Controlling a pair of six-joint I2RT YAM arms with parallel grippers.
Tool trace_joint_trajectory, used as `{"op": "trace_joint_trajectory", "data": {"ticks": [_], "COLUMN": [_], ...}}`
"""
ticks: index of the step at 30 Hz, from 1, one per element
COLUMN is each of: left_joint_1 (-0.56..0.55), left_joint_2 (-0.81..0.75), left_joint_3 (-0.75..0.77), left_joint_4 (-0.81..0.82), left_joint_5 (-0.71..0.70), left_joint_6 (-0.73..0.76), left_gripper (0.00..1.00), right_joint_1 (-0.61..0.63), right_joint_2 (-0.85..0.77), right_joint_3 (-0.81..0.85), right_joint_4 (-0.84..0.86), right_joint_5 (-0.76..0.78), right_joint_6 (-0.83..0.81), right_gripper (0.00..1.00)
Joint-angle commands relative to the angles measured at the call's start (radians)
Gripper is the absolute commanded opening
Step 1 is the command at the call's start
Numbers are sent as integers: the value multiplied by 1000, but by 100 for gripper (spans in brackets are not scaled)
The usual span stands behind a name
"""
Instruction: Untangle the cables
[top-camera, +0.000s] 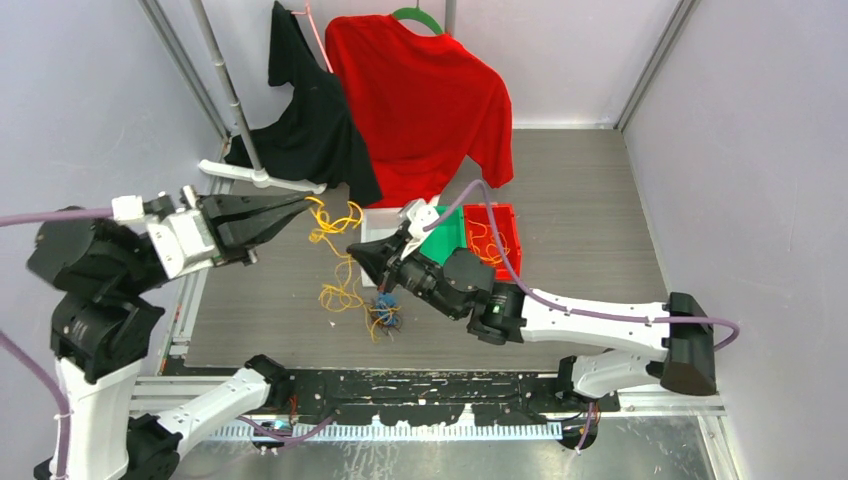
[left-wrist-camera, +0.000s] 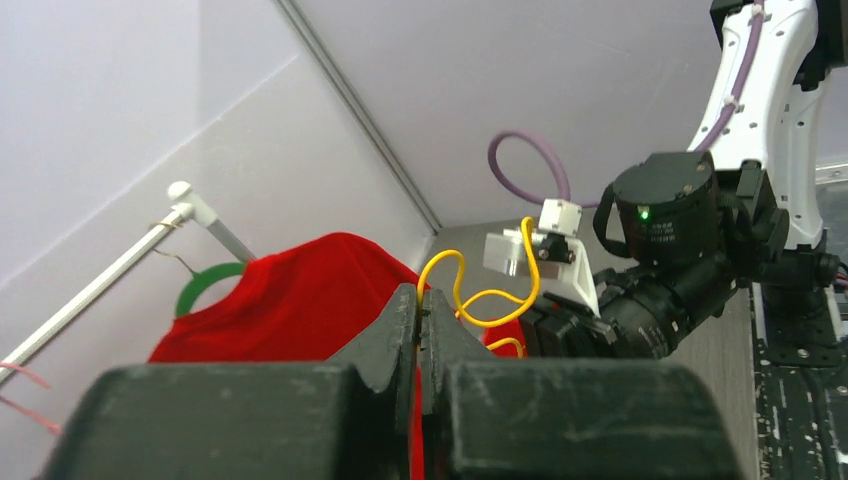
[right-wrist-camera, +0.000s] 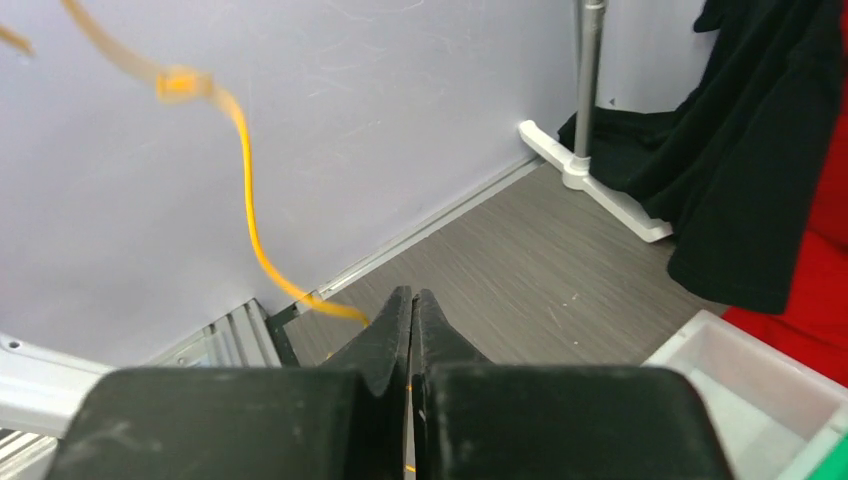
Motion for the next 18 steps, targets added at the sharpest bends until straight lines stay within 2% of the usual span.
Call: {"op": "trace_joint_trajectory", "data": {"ticks": [1, 5, 9, 12, 15, 18], "left_joint_1": [-2, -4, -42, -88, -141, -201], "left_joint_2": [49, 147, 337, 471, 583, 687], "left_joint_3": [-66, -79, 31, 118, 222, 326], "left_joint_4": [105, 199, 242, 250, 239, 223], "left_joint_5": [32, 62, 50, 21, -4, -18], "left_joint_6": [-51, -109, -141, -128, -117, -100], "left_gripper": [0, 0, 0, 0, 0, 0], "right_joint_1": [-18, -61, -148, -189, -224, -254], "right_joint_2": [-110, -252, -408, -521, -612, -677], "right_joint_3": [3, -84, -167, -211, -244, -274], "right_joint_4": [-68, -126, -230, -317, -386, -419], "right_joint_5": [129, 231, 347, 575, 764, 834], "right_joint_6": [-33, -42, -15, -9, 9, 15], "right_gripper": [1, 1, 1, 7, 7, 7]}}
